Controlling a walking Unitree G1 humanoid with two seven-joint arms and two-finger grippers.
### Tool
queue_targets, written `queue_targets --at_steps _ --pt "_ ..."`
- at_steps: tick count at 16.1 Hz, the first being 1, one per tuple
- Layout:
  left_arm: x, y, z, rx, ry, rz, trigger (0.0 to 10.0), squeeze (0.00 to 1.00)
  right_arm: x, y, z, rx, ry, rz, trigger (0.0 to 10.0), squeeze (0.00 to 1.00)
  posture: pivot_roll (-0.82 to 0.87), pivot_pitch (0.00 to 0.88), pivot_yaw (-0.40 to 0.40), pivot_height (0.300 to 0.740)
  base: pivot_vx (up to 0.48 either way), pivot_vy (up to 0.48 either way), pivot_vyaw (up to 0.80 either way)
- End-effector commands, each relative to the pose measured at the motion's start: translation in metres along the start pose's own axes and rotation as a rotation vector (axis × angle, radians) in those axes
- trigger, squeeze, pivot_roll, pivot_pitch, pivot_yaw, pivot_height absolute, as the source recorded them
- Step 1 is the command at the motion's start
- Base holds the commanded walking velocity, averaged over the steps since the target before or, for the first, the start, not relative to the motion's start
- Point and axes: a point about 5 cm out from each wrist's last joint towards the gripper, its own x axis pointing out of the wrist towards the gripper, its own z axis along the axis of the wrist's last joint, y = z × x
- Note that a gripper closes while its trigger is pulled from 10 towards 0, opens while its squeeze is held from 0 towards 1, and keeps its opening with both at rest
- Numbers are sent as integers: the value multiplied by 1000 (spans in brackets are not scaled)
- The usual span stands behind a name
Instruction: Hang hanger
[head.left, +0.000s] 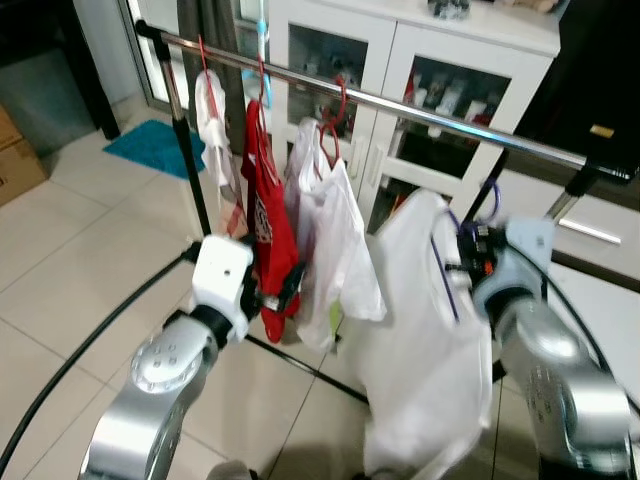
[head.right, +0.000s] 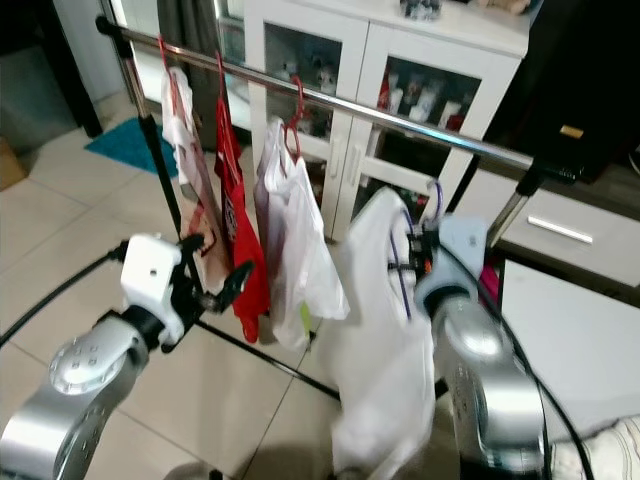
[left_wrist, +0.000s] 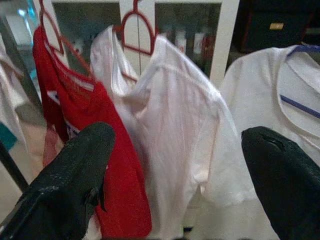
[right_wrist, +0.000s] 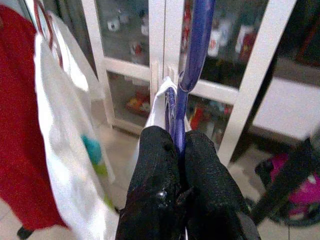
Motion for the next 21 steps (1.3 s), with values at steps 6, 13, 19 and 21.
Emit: queue_targets --at_steps 6,13,19,21 --pt "-3 -2 3 -2 -2 -3 10000 0 -14 -5 -8 29 25 -82 10000 0 75 61 -72 740 0 163 -477" --pt "3 -1 8 31 -14 -23 10000 0 -19 -2 -6 88 24 -150 10000 0 73 57 -49 740 0 13 -343" --pt "7 3 6 18 4 -17 10000 0 -13 3 -2 141 39 -119 10000 0 76 52 -47 740 0 -118 0" --pt "9 4 6 14 7 -25 10000 0 -11 8 -1 160 42 -79 10000 0 71 43 -38 740 0 0 0"
